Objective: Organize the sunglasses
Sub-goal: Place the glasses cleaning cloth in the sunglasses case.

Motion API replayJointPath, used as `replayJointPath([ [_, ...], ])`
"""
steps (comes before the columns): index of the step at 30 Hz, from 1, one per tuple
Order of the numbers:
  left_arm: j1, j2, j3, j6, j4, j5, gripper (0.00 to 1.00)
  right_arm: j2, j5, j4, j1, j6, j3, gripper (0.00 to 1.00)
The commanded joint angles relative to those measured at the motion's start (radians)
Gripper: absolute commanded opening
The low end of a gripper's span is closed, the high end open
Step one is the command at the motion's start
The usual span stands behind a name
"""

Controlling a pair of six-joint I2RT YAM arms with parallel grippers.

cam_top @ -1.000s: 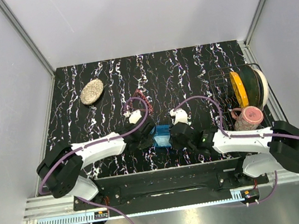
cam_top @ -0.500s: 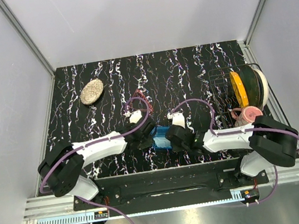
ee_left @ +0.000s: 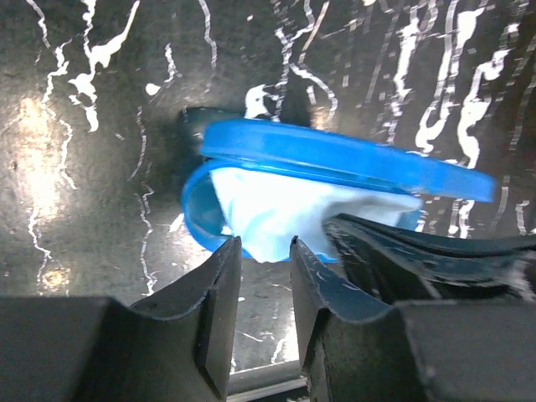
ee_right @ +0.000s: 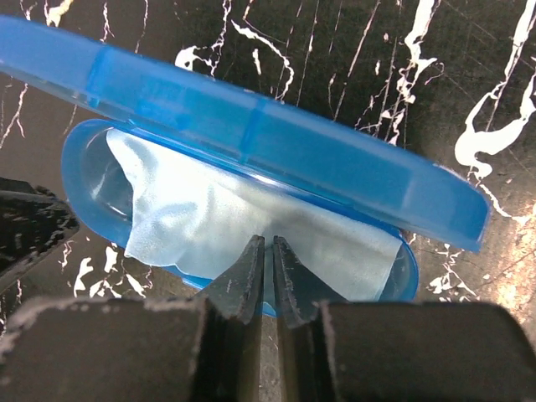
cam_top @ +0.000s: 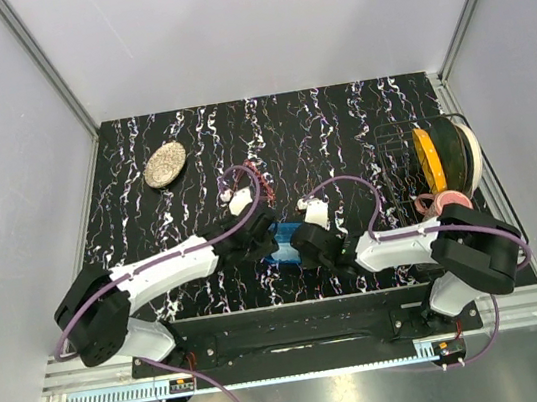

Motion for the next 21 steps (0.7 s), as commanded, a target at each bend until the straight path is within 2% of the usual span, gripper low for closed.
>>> replayJointPath([
  [1,-0.002,-0.043,0.063,-0.027,0.016,0.021,0.33,0.067,-0.038,-0.091,0.005,0.050,-0.049,0.13],
  [5,-0.002,-0.003,0.081,-0.053,-0.001,0.037,0.26,0.074,-0.053,-0.068,0.006,0.055,-0.062,0.13],
  [9,-0.002,0.045,0.089,-0.076,-0.042,0.020,0.26,0.085,-0.064,-0.048,0.006,0.052,-0.065,0.13],
  [16,0.001,0.100,0.110,-0.070,-0.062,0.006,0.32,0.096,-0.075,-0.012,0.005,0.050,-0.077,0.13],
  [21,0.020,0.124,0.130,-0.059,-0.099,-0.014,0.41,0.102,-0.076,-0.005,0.005,0.050,-0.083,0.12],
])
